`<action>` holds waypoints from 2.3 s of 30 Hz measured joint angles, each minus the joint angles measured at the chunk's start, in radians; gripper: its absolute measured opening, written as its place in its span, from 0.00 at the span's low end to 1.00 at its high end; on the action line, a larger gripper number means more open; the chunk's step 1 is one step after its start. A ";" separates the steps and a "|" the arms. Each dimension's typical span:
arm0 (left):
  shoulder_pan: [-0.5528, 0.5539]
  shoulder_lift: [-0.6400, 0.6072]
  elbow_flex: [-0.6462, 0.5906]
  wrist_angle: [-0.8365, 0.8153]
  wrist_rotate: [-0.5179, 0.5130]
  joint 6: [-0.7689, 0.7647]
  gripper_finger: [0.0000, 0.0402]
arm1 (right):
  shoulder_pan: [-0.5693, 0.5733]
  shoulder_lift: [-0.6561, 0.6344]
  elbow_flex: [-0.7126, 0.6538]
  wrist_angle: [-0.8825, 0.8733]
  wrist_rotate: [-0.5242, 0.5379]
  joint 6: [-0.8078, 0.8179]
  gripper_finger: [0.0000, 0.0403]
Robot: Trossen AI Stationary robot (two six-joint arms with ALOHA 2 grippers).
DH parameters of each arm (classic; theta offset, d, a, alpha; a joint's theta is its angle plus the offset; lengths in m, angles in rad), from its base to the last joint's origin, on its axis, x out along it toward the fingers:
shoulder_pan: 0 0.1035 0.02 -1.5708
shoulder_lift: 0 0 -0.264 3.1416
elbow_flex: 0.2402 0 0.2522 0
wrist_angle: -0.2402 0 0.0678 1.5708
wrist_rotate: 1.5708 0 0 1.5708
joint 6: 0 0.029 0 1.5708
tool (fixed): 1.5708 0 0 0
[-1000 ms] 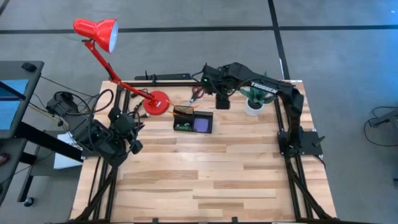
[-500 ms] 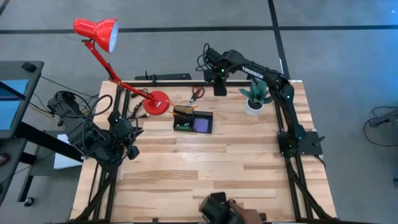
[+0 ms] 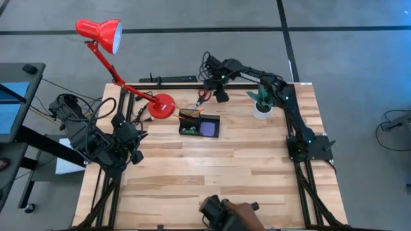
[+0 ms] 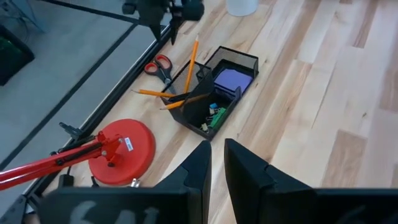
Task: Pick and place office supplies into organizer
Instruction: Put the black scissors into the black desk organizer
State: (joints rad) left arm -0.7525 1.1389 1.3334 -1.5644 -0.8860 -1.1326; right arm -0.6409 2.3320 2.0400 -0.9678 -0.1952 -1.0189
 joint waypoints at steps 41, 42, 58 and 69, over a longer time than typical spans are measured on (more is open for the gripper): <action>0.001 0.000 0.000 -0.001 -0.097 0.022 0.09 | -0.024 0.064 0.005 0.092 -0.006 -0.072 0.38; 0.000 0.000 0.000 -0.001 -0.097 0.020 0.09 | -0.028 0.064 0.012 0.090 -0.012 -0.084 0.38; 0.001 0.000 0.000 0.008 -0.106 -0.004 0.09 | -0.027 0.057 0.029 0.204 -0.099 -0.168 0.08; 0.001 0.000 0.000 0.008 -0.106 -0.004 0.09 | -0.038 0.064 0.013 0.084 -0.094 -0.168 0.01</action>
State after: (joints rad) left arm -0.7517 1.1385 1.3334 -1.5562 -0.9924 -1.1370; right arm -0.6791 2.3955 2.0529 -0.8835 -0.2897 -1.1866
